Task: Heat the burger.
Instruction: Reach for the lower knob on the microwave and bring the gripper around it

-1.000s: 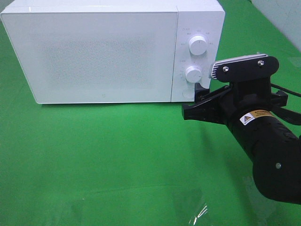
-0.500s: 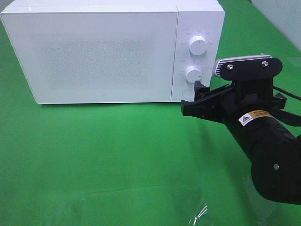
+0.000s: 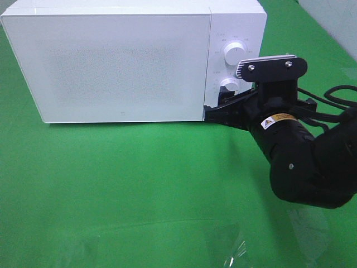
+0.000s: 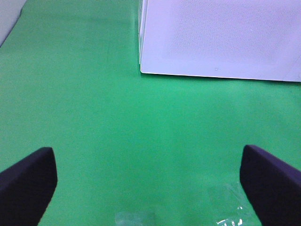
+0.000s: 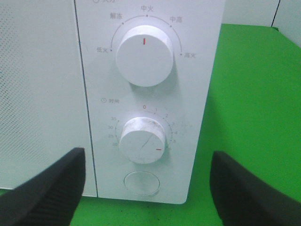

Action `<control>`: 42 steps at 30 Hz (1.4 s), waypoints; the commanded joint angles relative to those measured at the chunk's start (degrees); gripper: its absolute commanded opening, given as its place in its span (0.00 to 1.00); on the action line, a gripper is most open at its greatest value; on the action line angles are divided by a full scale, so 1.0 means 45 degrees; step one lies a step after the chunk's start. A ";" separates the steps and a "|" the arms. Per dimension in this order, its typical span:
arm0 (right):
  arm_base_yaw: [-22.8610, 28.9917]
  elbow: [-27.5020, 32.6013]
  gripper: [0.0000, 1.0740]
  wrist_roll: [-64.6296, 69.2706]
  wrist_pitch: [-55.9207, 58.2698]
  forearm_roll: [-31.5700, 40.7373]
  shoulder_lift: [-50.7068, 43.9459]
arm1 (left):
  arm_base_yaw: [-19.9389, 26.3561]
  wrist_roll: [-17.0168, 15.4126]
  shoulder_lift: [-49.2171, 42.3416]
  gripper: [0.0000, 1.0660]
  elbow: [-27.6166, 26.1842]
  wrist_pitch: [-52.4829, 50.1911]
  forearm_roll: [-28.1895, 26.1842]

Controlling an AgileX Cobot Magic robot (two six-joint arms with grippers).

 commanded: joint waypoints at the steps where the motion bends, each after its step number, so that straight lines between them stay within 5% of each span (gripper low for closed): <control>1: -0.0344 -0.0688 0.67 0.0153 0.0089 -0.0280 0.0751 | 0.0038 -0.0013 -0.0204 0.92 0.0038 -0.0076 -0.0025; 25: -0.1235 -0.3578 0.67 0.0178 0.0306 -0.0815 0.3298 | 0.0038 -0.0013 -0.0204 0.92 0.0038 -0.0076 -0.0025; 42: -0.1324 -0.3578 0.65 0.0102 -0.0064 -0.0853 0.3107 | 0.0038 -0.0013 -0.0204 0.91 0.0038 -0.0076 -0.0025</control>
